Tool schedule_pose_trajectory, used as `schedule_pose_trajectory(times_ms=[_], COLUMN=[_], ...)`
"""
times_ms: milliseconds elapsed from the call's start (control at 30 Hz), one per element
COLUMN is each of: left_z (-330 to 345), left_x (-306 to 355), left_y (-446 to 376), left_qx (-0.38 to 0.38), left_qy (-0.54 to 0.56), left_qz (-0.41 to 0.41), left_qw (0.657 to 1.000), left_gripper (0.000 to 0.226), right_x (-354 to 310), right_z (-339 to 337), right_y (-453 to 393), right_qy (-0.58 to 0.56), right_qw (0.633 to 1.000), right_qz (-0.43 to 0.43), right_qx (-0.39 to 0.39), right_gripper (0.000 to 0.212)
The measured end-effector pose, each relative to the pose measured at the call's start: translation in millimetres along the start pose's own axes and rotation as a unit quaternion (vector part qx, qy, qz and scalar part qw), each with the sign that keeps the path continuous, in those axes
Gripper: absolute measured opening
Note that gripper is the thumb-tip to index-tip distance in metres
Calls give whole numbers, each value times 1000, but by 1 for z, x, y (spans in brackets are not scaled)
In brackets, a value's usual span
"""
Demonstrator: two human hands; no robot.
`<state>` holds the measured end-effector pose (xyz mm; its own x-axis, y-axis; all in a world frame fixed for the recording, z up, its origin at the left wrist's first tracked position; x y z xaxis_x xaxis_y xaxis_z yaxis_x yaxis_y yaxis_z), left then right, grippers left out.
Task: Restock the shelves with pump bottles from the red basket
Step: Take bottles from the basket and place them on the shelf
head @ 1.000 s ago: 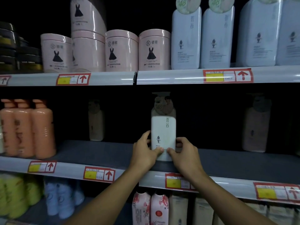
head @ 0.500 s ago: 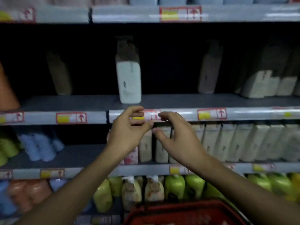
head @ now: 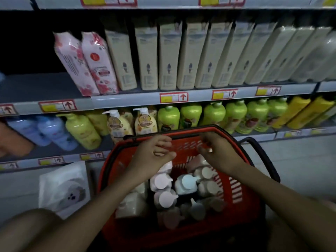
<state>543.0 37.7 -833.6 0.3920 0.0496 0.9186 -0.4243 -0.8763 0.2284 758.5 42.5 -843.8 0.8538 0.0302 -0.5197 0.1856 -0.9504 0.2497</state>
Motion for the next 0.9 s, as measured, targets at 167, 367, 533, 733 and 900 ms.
schedule_pose_trajectory(times_ms=[167, 367, 533, 733, 900], left_z=[4, 18, 33, 22, 15], left_x=[-7, -20, -26, -7, -2], left_y=[-18, -26, -21, -11, -1], left_qx=[-7, -29, -48, -41, -6], left_qy=[10, -62, -104, -130, -157], left_qz=[-5, 22, 39, 85, 97], left_qw=[1000, 997, 993, 987, 983], left_gripper=[33, 33, 32, 42, 62], right_x=[22, 44, 40, 9, -30], right_z=[74, 150, 156, 93, 8], right_y=[-21, -22, -19, -17, -1], right_qy=[83, 210, 291, 305, 176], right_qw=[969, 913, 913, 942, 980], right_qz=[-69, -87, -103, -27, 24], right_qx=[-224, -340, -266, -139, 85], right_gripper=[30, 66, 53, 49, 53])
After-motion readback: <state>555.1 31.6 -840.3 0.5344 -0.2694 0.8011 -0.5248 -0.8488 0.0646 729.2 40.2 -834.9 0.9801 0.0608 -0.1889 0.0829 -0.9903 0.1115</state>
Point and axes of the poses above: each hand's wrist, its own y-axis away from the middle knuckle, its own z-axis out of the palm, x = y × z, the point moved 7 cm from there along -y, towards the middle knuckle, and after that the axes turned 12 degrees about -x, right-handed, at the moved point
